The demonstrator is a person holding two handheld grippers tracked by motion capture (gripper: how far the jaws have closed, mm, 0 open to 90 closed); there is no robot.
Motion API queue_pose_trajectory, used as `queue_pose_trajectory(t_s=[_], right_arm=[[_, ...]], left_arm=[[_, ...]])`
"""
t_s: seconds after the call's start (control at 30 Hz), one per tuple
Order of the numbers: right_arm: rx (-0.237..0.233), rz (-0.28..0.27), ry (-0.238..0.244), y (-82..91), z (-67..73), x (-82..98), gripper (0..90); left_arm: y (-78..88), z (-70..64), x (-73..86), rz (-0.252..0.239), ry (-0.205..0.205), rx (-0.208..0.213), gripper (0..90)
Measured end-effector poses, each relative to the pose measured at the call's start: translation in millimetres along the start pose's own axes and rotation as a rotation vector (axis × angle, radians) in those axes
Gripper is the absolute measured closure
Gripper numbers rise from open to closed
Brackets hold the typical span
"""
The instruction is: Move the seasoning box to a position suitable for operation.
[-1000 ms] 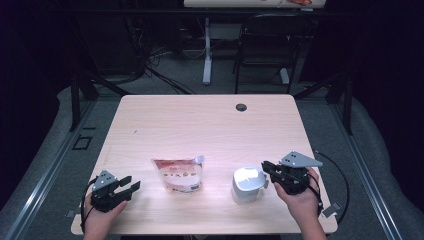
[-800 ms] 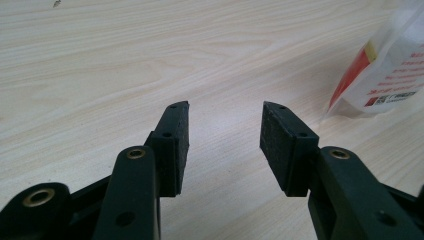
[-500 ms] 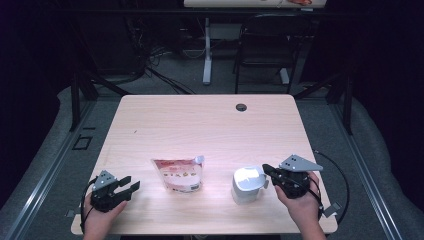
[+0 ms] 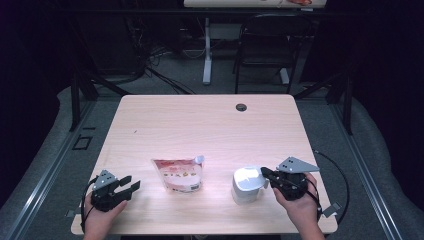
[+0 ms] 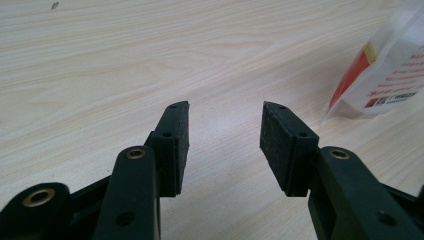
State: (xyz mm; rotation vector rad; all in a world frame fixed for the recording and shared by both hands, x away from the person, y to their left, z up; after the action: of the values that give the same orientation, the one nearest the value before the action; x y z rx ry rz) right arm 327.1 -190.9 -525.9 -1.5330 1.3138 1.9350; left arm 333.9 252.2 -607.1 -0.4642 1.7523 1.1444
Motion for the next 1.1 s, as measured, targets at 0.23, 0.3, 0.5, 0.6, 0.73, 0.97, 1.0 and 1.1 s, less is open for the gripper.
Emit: queue_pose_trajectory(t_s=[0.23,0.3,0.5,0.6,0.73,0.97,1.0,1.1], right_arm=[[-0.004,0.005,0.011,-2.2,2.0,0.9,90.0],[-0.005,0.004,0.008,-2.0,1.7,1.1,90.0],[-0.003,0.004,0.012,-2.0,1.4,1.2,90.0],[-0.006,0.001,0.007,-2.2,1.0,1.2,90.0],[-0.005,0.001,0.002,-2.0,0.0,1.5,90.0],[-0.007,0.001,-0.003,-1.5,-0.8,1.9,90.0],[-0.008,0.0,-0.005,-1.5,-0.9,1.9,90.0],[-0.01,-0.003,-0.01,-1.6,-0.9,2.0,90.0]], left_arm=[[-0.5,-0.4,-0.1,-0.007,-0.001,-0.002,54.9],[-0.5,-0.5,-0.1,-0.007,-0.001,-0.002,54.9],[-0.6,-0.4,0.2,-0.004,0.0,-0.002,54.9],[-0.7,-0.3,0.3,-0.004,0.0,-0.001,54.9],[-0.5,0.0,0.2,-0.005,0.001,-0.001,54.9],[0.3,0.2,-0.7,-0.012,0.004,-0.002,54.9],[0.6,0.1,-0.8,-0.012,0.001,0.0,55.0],[0.7,-1.3,-1.0,-0.011,0.0,0.004,55.2]])
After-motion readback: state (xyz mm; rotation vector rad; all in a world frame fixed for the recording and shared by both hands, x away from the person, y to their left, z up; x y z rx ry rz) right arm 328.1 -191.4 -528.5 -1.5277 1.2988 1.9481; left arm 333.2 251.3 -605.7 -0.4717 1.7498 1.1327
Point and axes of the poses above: each handheld gripper's, and its own axes: y roughly backward along the jaws, x roughly out of its underside, z roughly to its left, the point moved 8 cm from there along -y, roughly forward along the jaws, and after that the axes turned 7 degrees about -z, right-handed, at the moved point
